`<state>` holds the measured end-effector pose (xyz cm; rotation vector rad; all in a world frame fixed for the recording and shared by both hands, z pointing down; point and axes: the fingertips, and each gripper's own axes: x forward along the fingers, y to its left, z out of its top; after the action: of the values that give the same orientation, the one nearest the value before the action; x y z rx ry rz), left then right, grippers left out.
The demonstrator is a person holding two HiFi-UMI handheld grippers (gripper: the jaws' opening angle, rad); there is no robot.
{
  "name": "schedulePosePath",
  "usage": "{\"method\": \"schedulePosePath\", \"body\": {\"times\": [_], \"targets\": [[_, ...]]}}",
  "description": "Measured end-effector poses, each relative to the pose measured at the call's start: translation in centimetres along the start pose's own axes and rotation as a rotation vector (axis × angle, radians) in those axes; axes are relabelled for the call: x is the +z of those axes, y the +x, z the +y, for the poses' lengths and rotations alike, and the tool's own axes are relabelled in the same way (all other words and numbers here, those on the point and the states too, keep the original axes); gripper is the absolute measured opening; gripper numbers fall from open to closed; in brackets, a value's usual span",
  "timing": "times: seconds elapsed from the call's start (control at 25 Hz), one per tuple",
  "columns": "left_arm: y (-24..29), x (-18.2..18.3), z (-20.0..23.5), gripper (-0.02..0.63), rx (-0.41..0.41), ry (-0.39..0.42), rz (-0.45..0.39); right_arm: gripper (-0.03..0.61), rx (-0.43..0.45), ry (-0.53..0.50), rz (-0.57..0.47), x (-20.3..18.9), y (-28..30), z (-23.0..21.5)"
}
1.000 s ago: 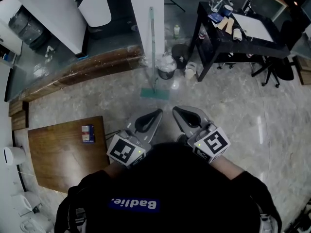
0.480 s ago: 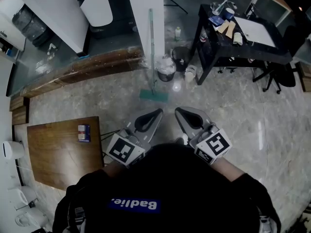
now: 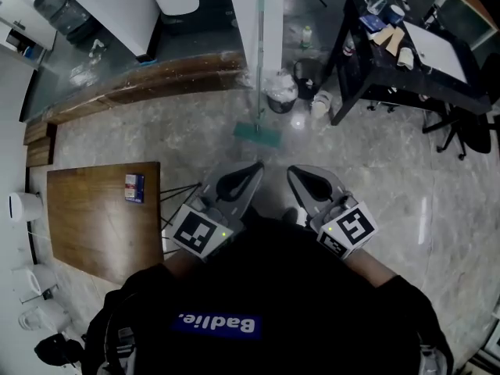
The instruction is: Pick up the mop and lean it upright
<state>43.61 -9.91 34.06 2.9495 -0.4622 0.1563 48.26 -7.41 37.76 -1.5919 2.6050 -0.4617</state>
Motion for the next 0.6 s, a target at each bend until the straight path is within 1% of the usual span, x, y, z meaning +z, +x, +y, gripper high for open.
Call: {"method": "schedulePosePath", "body": {"times": [0.12,0.24,0.4,0.6], "targets": [[0.2,-0.5,1.5,0.020,0.000,-0.010,0.008,0.003,0.000,-0.013,0.016,-0.2,1.5,-0.7],[0.6,-0.4,3.9,0.020,-0.013,-0.015,0.000,0.003,-0.002,-0.016,0.036,-0.3,4.4,-1.0],[0.8,0.8,7.5,0.020,-0.049,-0.001,-0.021,0.005,-0.018,-0.040,0.029,1.4,8.3,-1.4],[0.9,1.9,12.8,0.020,-0.088,-0.017,-0.047,0.005,-0.060,-0.053,0.014,3.3,13.8,-2.5]]}}
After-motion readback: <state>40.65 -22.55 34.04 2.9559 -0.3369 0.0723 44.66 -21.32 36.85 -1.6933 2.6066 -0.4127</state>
